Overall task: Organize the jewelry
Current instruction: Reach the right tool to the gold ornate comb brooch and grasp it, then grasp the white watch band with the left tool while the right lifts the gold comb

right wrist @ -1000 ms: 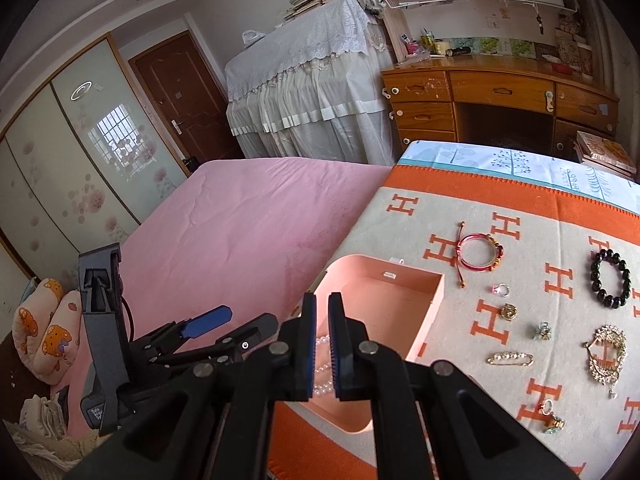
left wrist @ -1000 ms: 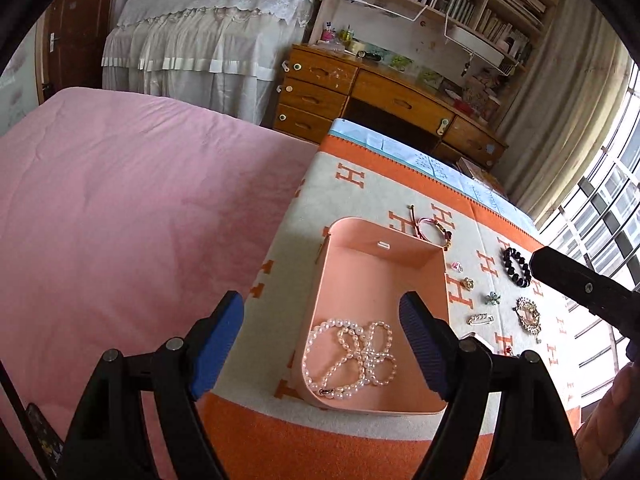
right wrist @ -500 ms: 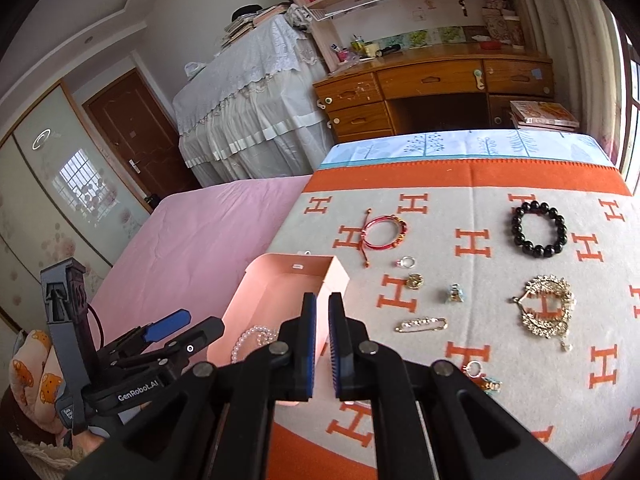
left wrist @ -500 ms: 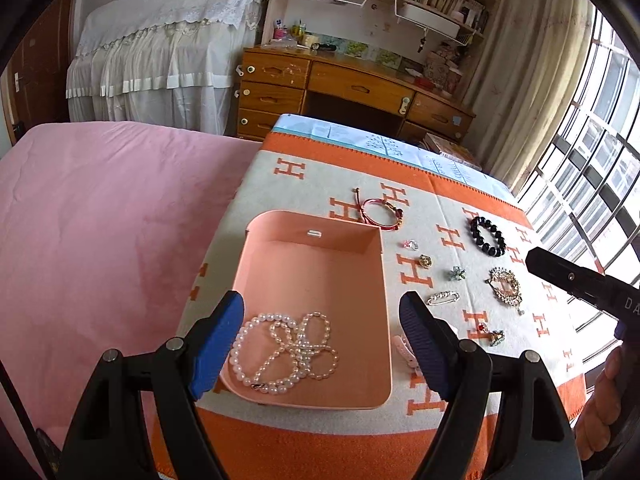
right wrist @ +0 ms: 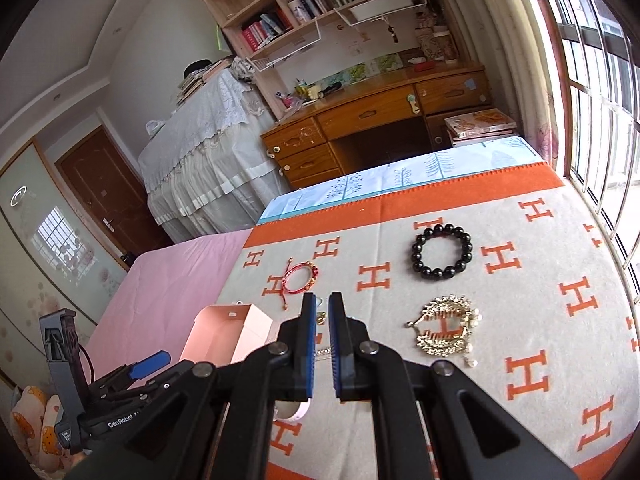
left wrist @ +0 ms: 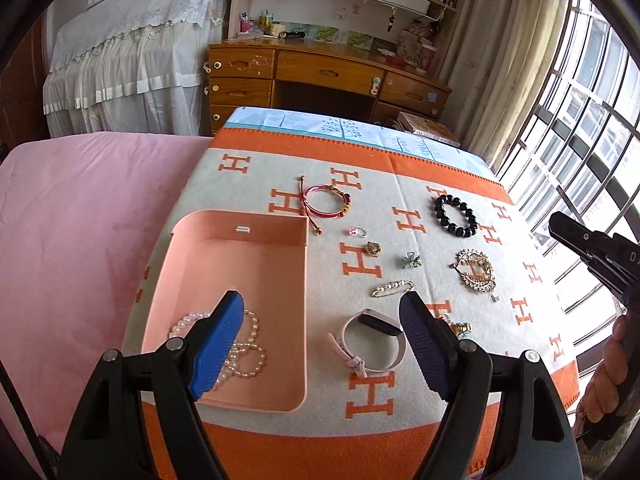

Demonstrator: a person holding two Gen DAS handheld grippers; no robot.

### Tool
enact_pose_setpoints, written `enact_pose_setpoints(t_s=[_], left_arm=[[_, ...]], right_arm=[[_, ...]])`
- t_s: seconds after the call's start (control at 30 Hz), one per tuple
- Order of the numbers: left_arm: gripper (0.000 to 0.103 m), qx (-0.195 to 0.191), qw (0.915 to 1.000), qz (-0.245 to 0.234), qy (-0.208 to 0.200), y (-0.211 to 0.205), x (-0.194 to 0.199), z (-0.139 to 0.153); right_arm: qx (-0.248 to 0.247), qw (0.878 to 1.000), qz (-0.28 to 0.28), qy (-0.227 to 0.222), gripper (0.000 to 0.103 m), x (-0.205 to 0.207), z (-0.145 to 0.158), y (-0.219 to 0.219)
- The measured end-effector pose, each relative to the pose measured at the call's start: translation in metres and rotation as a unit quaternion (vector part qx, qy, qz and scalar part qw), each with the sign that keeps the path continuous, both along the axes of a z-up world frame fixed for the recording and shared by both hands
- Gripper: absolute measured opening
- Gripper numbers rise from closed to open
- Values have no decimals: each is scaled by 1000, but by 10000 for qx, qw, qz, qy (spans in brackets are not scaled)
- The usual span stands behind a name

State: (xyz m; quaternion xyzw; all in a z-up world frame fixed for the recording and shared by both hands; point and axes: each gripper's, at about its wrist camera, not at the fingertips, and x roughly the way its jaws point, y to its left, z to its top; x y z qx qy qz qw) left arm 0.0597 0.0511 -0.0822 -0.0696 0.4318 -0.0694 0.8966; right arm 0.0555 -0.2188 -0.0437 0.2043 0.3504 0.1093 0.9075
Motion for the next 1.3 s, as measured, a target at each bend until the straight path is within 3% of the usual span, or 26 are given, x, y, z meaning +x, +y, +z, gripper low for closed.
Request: enact_pose_setpoints(t_s=[0.1,0.17,0.33,0.47,0.57,0.7,0.87,1.3], left_arm=[[78,-194,9991,-25,365,-12,7,-1],[78,-328,9977,-4,597,-19,11,-1],[78,-518,9927,114,1083,-37,17,-1],[70,-459,9883,302,1426,-47,16,-9],[62,-636,9796,404,1863,-49,18,-25],[57,-888,9676,624,2281,-46,21,-44],[57,-1017,9589,853,2508,-44,25,-58],[57,-1084,9506,1073,2705,-40,42,-76]], right_arm=[[61,9997,-246,11,41,1,-2,-22],[-99,9992,-391,11,43,3,-1,-34],[-518,9969,-385,453,43,24,-11,-56],[-627,9930,-249,968,43,44,-33,-68],[-495,9877,-83,1481,43,56,-54,-74],[-317,9825,97,1835,38,61,-73,-71],[-272,9751,200,2192,22,70,-93,-65],[-469,9663,40,2530,20,89,-118,-63]])
